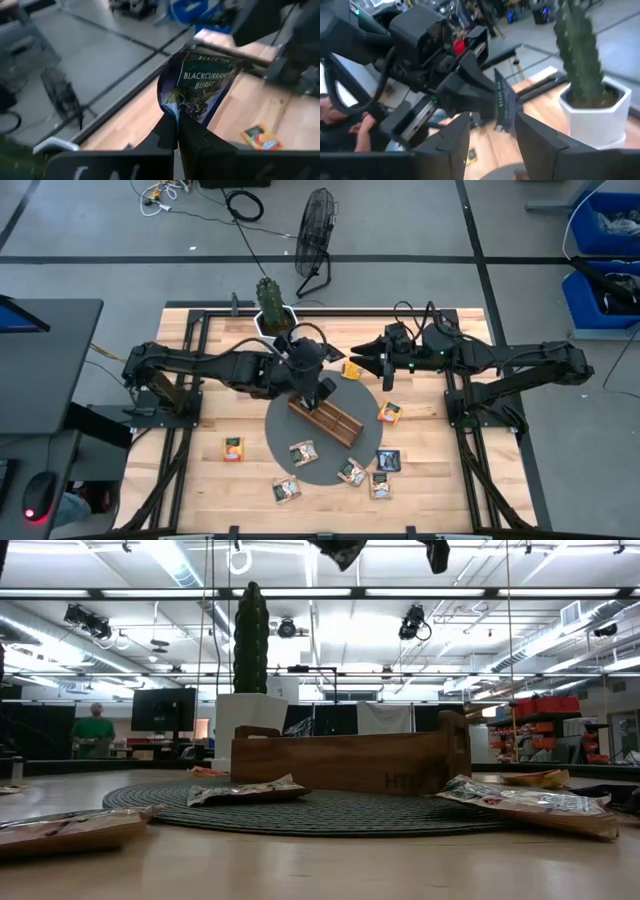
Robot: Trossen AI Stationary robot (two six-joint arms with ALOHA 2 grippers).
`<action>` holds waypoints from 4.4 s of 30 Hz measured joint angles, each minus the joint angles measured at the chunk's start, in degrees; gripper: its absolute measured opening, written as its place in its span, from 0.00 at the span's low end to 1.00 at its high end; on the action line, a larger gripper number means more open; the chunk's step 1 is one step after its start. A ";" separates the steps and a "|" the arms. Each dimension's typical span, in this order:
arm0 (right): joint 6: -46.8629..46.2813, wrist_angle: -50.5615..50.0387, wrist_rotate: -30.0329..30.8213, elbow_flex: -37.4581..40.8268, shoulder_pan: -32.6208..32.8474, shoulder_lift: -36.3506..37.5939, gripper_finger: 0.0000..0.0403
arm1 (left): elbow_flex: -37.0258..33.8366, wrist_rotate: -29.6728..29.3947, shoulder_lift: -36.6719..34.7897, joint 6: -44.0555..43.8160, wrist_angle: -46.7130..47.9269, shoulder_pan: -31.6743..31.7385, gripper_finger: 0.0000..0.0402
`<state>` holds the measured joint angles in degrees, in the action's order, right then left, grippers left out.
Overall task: Pick & Place Tea
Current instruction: Put the purple tea bag into the left section of the wooden organizer
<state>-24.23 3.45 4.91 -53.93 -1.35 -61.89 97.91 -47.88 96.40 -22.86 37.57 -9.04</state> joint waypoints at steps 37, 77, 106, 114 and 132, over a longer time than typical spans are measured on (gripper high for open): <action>13.85 4.56 12.53 -0.07 5.71 4.35 0.34 | -0.04 -0.18 -1.05 -5.01 -20.86 -0.86 0.01; 11.65 9.65 11.03 -0.04 5.29 3.70 0.00 | 0.01 5.54 -3.62 18.89 -21.78 -4.10 0.21; 8.63 0.66 6.37 -0.09 5.36 -2.30 0.00 | 2.97 33.96 -6.33 19.00 -4.17 8.26 0.48; 8.72 0.32 6.07 -0.09 5.36 -2.43 0.00 | 2.94 39.83 -4.65 18.12 -4.19 10.09 0.48; 9.14 -1.81 5.38 -0.07 5.57 -2.43 0.01 | 2.95 42.34 -4.35 29.39 -3.09 9.60 0.01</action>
<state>-15.09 1.64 10.30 -54.00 4.22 -64.31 100.86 -5.53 92.05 6.53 34.49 0.56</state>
